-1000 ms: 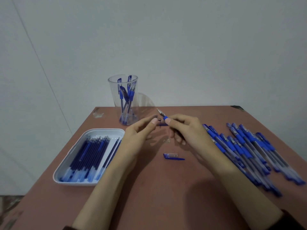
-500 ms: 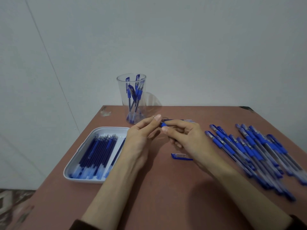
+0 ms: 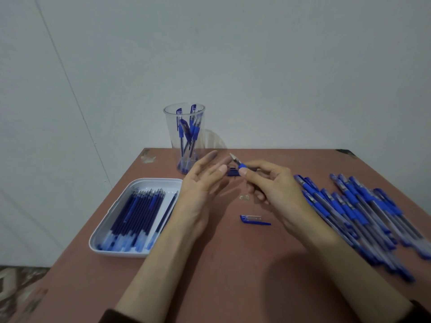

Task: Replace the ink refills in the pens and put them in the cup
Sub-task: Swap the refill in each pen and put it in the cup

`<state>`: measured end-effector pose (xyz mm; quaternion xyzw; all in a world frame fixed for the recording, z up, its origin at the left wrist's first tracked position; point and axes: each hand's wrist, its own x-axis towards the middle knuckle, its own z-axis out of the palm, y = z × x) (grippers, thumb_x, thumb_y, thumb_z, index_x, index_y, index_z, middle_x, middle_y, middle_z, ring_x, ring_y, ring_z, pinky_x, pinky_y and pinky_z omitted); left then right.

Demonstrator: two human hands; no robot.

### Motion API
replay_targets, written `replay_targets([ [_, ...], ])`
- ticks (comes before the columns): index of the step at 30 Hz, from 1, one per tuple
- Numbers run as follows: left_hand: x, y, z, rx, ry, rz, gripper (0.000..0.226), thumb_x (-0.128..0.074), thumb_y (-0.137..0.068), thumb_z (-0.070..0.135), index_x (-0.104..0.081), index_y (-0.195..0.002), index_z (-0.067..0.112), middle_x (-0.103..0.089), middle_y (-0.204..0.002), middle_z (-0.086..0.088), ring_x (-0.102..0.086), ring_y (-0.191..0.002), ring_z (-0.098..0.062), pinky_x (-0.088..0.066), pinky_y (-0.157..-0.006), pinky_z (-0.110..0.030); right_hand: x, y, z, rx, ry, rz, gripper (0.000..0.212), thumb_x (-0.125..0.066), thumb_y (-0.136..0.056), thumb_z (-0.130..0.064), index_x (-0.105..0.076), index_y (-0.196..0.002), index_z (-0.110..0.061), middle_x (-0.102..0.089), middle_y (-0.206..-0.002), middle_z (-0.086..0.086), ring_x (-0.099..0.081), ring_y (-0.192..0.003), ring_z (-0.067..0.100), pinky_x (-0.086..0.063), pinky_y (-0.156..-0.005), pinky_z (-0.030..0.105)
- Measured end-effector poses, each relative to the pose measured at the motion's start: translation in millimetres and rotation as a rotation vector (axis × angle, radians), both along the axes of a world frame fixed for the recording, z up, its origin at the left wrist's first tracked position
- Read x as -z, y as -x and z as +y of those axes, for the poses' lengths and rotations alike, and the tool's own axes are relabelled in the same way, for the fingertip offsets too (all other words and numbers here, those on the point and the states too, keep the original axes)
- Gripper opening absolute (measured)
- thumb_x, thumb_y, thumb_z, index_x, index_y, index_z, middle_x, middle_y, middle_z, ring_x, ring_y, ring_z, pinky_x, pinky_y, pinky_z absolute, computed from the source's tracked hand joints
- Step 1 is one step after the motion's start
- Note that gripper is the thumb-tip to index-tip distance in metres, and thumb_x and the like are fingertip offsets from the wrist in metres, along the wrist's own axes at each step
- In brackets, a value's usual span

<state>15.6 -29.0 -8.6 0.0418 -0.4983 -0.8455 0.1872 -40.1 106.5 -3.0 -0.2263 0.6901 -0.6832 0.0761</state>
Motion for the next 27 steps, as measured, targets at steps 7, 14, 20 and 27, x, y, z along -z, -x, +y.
replay_targets([
  [7, 0.9, -0.3, 0.3, -0.089, 0.114, 0.048, 0.037, -0.067, -0.078, 0.002, -0.062, -0.112, 0.016, -0.075, -0.082, 0.0, -0.069, -0.083, -0.008, -0.054, -0.078, -0.019, 3.6, -1.1, -1.8, -0.064, -0.12, 0.119, 0.01, -0.067, -0.087, -0.022, -0.074, -0.094, -0.025, -0.056, -0.057, 0.002, -0.048, -0.048, 0.004, -0.04, -0.053, 0.025],
  [14, 4.7, 0.3, 2.9, -0.206, 0.242, -0.067, 0.017, -0.071, -0.081, 0.013, -0.071, -0.098, 0.015, -0.071, -0.075, 0.008, -0.064, -0.075, 0.001, -0.051, -0.072, -0.016, 7.3, 0.6, -0.3, 0.024, -0.22, 0.304, 0.012, -0.072, -0.084, -0.022, -0.074, -0.095, -0.026, -0.052, -0.056, -0.005, -0.05, -0.055, 0.007, -0.052, -0.063, 0.036],
  [20, 6.6, 1.1, 3.4, -0.224, 0.225, -0.142, 0.011, -0.073, -0.079, 0.022, -0.071, -0.085, 0.013, -0.068, -0.072, 0.009, -0.06, -0.071, -0.001, -0.048, -0.073, -0.022, 6.0, -1.4, 2.1, 0.089, -0.373, 0.511, 0.016, -0.07, -0.084, -0.031, -0.073, -0.099, -0.034, -0.062, -0.064, -0.011, -0.057, -0.062, 0.007, -0.047, -0.062, 0.022],
  [27, 4.3, 1.0, 0.6, -0.313, 0.176, -0.203, 0.023, -0.071, -0.08, 0.032, -0.065, -0.077, 0.01, -0.06, -0.065, 0.004, -0.055, -0.062, -0.006, -0.05, -0.063, -0.018, 3.2, 0.3, 6.2, 0.156, -0.497, 0.662, 0.02, -0.07, -0.084, -0.032, -0.073, -0.103, -0.032, -0.069, -0.084, -0.018, -0.059, -0.073, 0.0, -0.044, -0.069, 0.018],
])
